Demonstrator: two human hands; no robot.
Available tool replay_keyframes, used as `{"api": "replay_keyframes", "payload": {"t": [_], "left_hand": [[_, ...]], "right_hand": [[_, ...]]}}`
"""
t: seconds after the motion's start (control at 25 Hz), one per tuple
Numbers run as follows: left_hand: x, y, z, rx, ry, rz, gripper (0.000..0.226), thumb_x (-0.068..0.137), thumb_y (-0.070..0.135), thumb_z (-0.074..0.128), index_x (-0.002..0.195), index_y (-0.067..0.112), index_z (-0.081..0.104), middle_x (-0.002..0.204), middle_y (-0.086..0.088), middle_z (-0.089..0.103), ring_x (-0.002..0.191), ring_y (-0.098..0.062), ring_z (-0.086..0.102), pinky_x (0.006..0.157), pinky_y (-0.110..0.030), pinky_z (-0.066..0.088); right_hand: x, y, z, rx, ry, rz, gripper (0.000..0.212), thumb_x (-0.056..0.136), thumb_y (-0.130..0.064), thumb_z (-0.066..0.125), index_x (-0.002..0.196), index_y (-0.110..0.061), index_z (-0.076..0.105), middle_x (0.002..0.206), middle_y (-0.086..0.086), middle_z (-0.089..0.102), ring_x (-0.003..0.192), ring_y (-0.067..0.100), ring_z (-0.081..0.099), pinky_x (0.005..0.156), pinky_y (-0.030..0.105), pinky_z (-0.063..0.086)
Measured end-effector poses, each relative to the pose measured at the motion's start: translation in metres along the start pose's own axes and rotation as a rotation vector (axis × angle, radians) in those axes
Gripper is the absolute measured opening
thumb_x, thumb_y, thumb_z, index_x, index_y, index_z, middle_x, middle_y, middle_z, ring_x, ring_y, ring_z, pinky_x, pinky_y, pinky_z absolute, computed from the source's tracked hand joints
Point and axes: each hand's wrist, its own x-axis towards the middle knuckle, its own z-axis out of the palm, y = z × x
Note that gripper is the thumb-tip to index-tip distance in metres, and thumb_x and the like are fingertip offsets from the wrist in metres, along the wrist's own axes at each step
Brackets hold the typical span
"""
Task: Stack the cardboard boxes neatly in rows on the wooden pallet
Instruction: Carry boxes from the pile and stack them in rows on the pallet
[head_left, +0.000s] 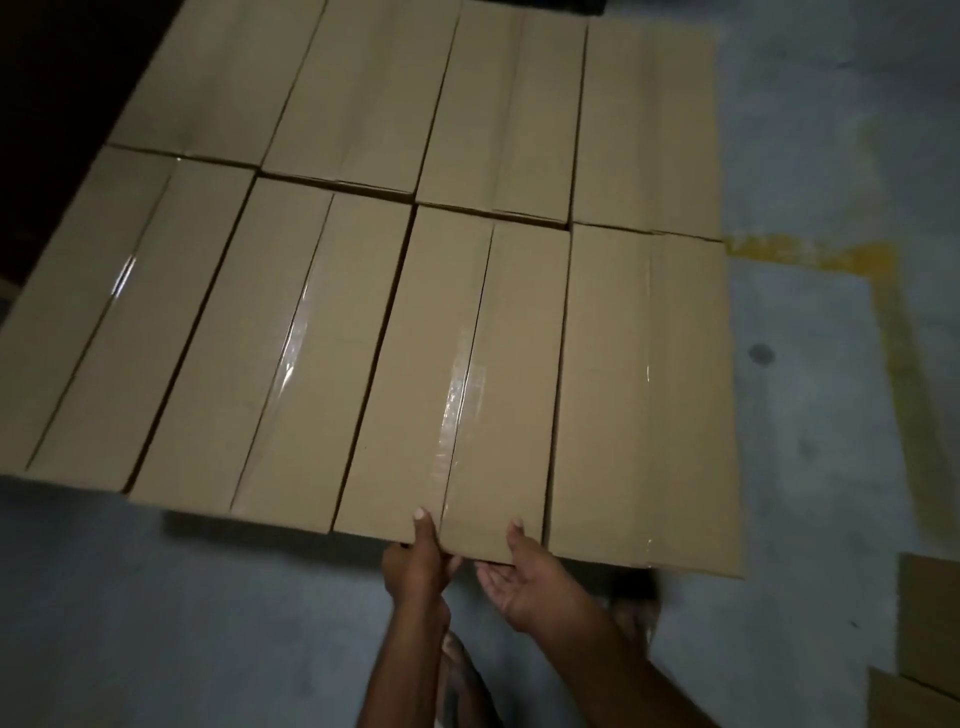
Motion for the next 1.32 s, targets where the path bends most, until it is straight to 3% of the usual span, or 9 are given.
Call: {"api": "replay_keyframes", "payload": {"t": [0.12, 0.48, 0.56, 0.72, 0.8, 0.96, 1.08, 1.24, 1.32], "left_hand": [[-0.001, -0.006, -0.003, 0.031, -0.061, 0.001, 0.052, 0.098, 0.029, 0.068, 0.125, -0.013, 0.058, 0.115, -0.028, 0.067, 0.095, -0.036, 0.07, 0.053, -0.026, 0.061], [0.005, -0.02, -0.014, 0.037, -0.11, 0.066, 0.042, 0.098, 0.028, 0.067, 0.121, -0.007, 0.062, 0.112, -0.023, 0.07, 0.095, -0.032, 0.072, 0.062, -0.028, 0.063], [0.005, -0.016, -0.019, 0.097, -0.111, 0.049, 0.043, 0.097, 0.033, 0.068, 0.115, -0.006, 0.064, 0.105, -0.022, 0.073, 0.089, -0.033, 0.074, 0.063, -0.032, 0.064], [-0.001, -0.003, -0.034, 0.543, 0.005, 0.278, 0.047, 0.096, 0.047, 0.067, 0.073, 0.006, 0.073, 0.061, -0.004, 0.073, 0.061, -0.022, 0.074, 0.072, -0.04, 0.063], [-0.006, 0.003, -0.043, 0.602, 0.127, 0.338, 0.05, 0.094, 0.053, 0.065, 0.074, 0.007, 0.071, 0.06, -0.003, 0.072, 0.06, -0.02, 0.072, 0.072, -0.039, 0.061], [0.0, 0.015, -0.027, 0.242, 0.254, 0.108, 0.047, 0.086, 0.049, 0.077, 0.107, 0.011, 0.057, 0.115, -0.012, 0.064, 0.097, -0.032, 0.066, 0.089, -0.05, 0.058], [0.013, 0.047, -0.007, -0.171, 0.253, -0.243, 0.082, 0.068, 0.045, 0.087, 0.133, 0.018, 0.044, 0.135, -0.005, 0.053, 0.112, -0.029, 0.06, 0.098, -0.051, 0.052], [0.032, 0.057, 0.011, -0.323, -0.001, -0.332, 0.052, 0.087, 0.054, 0.065, 0.124, 0.018, 0.066, 0.12, -0.013, 0.071, 0.113, -0.037, 0.066, 0.104, -0.057, 0.047], [0.044, 0.047, 0.02, -0.351, 0.01, -0.346, 0.062, 0.074, 0.055, 0.068, 0.127, 0.021, 0.066, 0.117, -0.013, 0.073, 0.107, -0.039, 0.069, 0.099, -0.068, 0.047]], "right_hand": [[0.004, 0.006, -0.012, -0.027, -0.013, -0.046, 0.055, 0.097, -0.036, 0.066, 0.132, 0.004, 0.055, 0.11, 0.025, 0.065, 0.108, 0.032, 0.063, 0.093, 0.037, 0.054], [0.015, 0.021, -0.033, -0.077, -0.04, -0.209, 0.042, 0.099, -0.019, 0.065, 0.13, 0.008, 0.054, 0.124, 0.027, 0.065, 0.112, 0.032, 0.067, 0.097, 0.036, 0.053], [0.004, 0.024, -0.038, -0.267, -0.013, -0.24, 0.031, 0.101, -0.015, 0.065, 0.122, 0.008, 0.061, 0.117, 0.028, 0.07, 0.11, 0.034, 0.071, 0.093, 0.038, 0.056], [-0.004, 0.015, -0.041, -0.777, 0.225, -0.633, 0.021, 0.092, -0.018, 0.067, 0.073, -0.009, 0.072, 0.072, 0.008, 0.075, 0.065, 0.022, 0.069, 0.067, 0.036, 0.058], [-0.009, -0.011, -0.022, -0.93, 0.249, -0.893, 0.012, 0.091, -0.02, 0.067, 0.083, -0.013, 0.073, 0.083, 0.003, 0.075, 0.079, 0.022, 0.07, 0.075, 0.031, 0.055], [-0.003, -0.109, 0.06, -1.283, 0.174, -1.344, 0.032, 0.095, -0.018, 0.06, 0.126, -0.015, 0.066, 0.125, 0.007, 0.064, 0.118, 0.025, 0.058, 0.1, 0.034, 0.048], [0.005, -0.181, 0.131, -1.563, 0.216, -1.41, 0.057, 0.1, -0.031, 0.055, 0.152, -0.012, 0.042, 0.156, 0.011, 0.041, 0.144, 0.031, 0.036, 0.117, 0.04, 0.033], [0.019, -0.255, 0.206, -1.825, 0.302, -1.439, 0.071, 0.104, -0.048, 0.047, 0.16, -0.009, 0.025, 0.168, 0.011, 0.022, 0.153, 0.032, 0.02, 0.12, 0.049, 0.023], [0.03, -0.282, 0.228, -1.872, 0.364, -1.416, 0.074, 0.104, -0.053, 0.045, 0.16, -0.009, 0.025, 0.169, 0.012, 0.019, 0.154, 0.032, 0.019, 0.12, 0.052, 0.023]]}}
